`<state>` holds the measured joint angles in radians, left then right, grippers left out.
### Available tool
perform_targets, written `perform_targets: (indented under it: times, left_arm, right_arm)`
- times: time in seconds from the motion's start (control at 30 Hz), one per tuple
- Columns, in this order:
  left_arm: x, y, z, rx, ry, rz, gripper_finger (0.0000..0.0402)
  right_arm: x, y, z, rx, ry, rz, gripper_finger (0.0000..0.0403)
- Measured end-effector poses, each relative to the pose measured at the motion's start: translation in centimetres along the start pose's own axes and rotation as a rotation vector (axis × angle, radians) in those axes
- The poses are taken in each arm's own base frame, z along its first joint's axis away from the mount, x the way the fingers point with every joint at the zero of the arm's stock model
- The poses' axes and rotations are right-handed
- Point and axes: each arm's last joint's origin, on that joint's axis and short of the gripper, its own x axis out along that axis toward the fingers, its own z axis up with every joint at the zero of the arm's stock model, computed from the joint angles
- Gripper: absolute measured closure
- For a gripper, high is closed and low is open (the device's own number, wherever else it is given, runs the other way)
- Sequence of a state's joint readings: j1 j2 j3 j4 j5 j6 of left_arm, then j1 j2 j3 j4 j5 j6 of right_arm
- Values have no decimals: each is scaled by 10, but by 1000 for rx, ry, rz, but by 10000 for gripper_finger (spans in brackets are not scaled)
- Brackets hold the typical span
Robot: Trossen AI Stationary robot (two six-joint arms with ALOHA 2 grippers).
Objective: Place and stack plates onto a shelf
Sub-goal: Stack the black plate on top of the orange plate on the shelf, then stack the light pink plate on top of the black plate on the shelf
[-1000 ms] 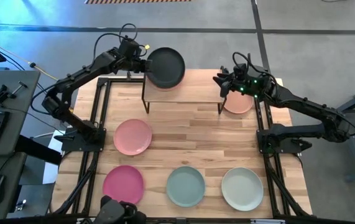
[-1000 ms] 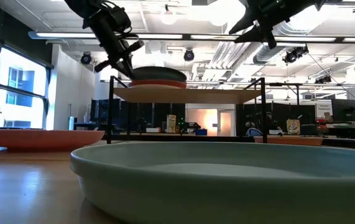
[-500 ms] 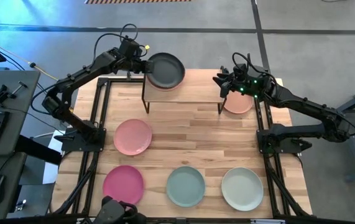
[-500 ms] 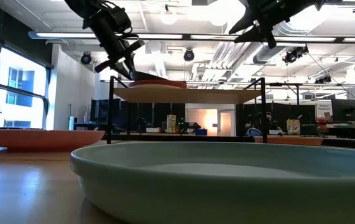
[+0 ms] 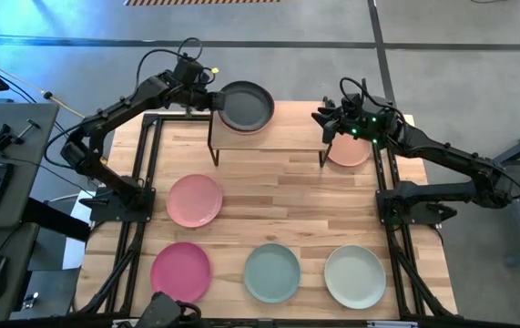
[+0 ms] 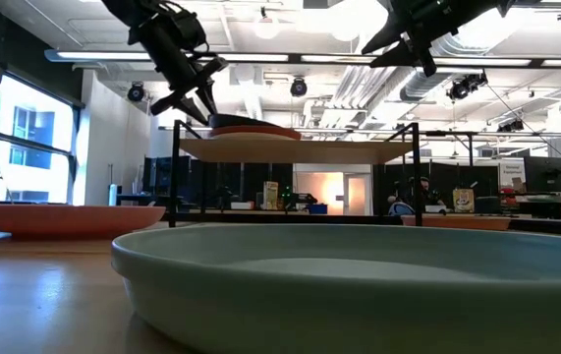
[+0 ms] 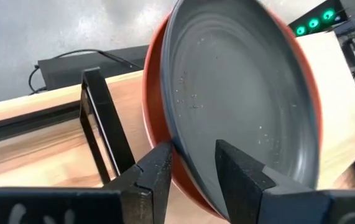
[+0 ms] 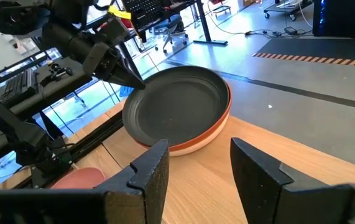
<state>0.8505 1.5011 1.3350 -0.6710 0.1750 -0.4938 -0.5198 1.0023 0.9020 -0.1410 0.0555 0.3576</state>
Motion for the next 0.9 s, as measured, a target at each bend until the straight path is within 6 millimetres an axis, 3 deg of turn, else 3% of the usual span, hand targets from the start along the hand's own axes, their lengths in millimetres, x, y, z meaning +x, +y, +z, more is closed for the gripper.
perform_targets:
  times: [0.47, 0.73, 0.9]
  left_arm:
    - [-39, -2, -8, 20, -15, -4, 290]
    - [-66, -18, -44, 105, 166, -26, 290]
    - [-79, -25, -72, 184, 306, 60, 290]
  right_arm:
    - [0, 0, 0, -1, 4, 0, 251]
    - [0, -1, -3, -2, 35, -10, 251]
    - [0, -1, -4, -3, 44, -13, 251]
